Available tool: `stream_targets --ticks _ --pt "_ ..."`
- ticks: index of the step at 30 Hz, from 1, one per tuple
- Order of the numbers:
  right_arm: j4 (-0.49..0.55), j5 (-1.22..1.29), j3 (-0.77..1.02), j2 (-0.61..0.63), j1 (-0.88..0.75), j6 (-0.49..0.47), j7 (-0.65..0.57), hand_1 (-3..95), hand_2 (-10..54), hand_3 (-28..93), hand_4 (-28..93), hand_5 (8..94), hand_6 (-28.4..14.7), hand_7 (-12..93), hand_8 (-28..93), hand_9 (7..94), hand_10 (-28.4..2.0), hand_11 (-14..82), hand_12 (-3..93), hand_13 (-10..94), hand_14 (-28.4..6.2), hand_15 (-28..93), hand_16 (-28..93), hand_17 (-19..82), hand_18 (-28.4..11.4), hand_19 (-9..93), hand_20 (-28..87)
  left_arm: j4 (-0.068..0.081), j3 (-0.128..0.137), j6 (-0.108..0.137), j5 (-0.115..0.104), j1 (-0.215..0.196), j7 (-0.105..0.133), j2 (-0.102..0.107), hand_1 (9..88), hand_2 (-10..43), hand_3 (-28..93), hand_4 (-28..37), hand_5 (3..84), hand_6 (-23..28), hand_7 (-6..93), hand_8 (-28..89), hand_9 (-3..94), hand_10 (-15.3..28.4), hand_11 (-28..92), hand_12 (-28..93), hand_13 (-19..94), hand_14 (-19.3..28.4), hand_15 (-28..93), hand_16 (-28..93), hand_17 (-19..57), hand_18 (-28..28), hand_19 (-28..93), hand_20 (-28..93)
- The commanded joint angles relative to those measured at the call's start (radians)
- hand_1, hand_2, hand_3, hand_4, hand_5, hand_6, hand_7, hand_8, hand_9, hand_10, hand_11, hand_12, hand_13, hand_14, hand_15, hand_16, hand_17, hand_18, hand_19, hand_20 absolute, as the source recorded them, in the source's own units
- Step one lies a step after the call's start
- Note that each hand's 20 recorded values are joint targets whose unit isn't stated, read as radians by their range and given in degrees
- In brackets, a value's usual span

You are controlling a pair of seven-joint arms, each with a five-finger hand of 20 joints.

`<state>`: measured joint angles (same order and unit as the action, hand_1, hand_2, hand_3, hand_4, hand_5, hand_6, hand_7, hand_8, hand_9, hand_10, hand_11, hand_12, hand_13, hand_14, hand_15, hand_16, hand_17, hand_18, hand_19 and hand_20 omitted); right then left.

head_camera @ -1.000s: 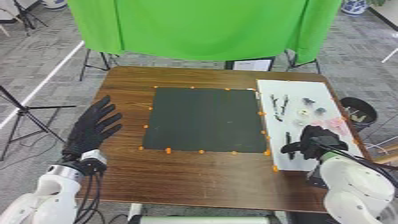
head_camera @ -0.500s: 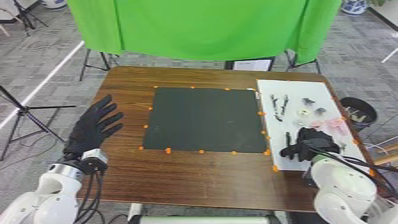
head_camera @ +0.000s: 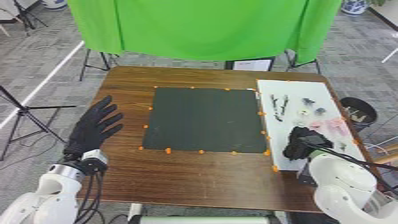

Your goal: Arrange flowers

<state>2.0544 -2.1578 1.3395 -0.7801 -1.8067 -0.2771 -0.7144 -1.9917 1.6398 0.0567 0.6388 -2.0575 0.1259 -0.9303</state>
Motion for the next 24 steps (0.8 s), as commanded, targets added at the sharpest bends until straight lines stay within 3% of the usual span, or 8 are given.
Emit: stream_targets --ticks 1,6,17,24 --pt "-0.036 -0.027 -0.028 -0.004 -0.079 0.195 0.071 37.9 -9.5 90 -19 71.1 0.3 59 24 82.9 -9.9 61.8 38.9 79 -7.6 82 33 55 -17.0 93 74 -0.007 0.013 0.003 -0.004 -0.020 -0.002 -0.007 28.8 -7.2 69 -28.3 20.9 3.2 22.6 -13 15.8 10.2 23 17 13 13.7 34 -1 -11.2 20.1 41 10" --pt "-0.014 -0.016 -0.001 0.018 -0.056 0.280 0.086 35.7 -9.5 91 -14 71.2 0.3 62 26 84.2 -9.8 63.4 38.8 81 -7.7 83 33 57 -17.2 93 75 -0.008 0.020 0.005 -0.005 -0.020 0.004 0.006 28.7 -7.2 69 -28.3 20.9 3.2 22.4 -13 15.8 10.1 23 17 13 13.8 34 -1 -11.2 20.1 41 10" --pt "0.047 0.002 0.018 0.040 0.002 0.291 0.061 34.3 -9.5 92 -10 73.2 0.1 61 28 85.9 -9.7 63.0 38.8 83 -7.3 83 33 59 -17.3 93 76 -0.018 0.033 -0.001 0.002 -0.020 0.003 0.026 28.8 -7.2 69 -28.3 21.0 3.2 22.5 -13 15.8 10.1 23 17 13 13.7 34 -2 -11.2 20.1 41 10" --pt "0.050 0.011 0.012 0.041 0.029 0.291 0.064 34.1 -9.5 92 -10 73.5 0.0 60 28 86.2 -9.6 62.8 39.0 84 -7.2 83 33 60 -17.3 93 76 -0.019 0.038 0.001 0.001 -0.022 0.000 0.026 28.8 -7.2 68 -28.3 21.0 3.2 22.5 -13 15.8 10.2 23 17 13 13.7 34 -1 -11.2 20.1 41 10"
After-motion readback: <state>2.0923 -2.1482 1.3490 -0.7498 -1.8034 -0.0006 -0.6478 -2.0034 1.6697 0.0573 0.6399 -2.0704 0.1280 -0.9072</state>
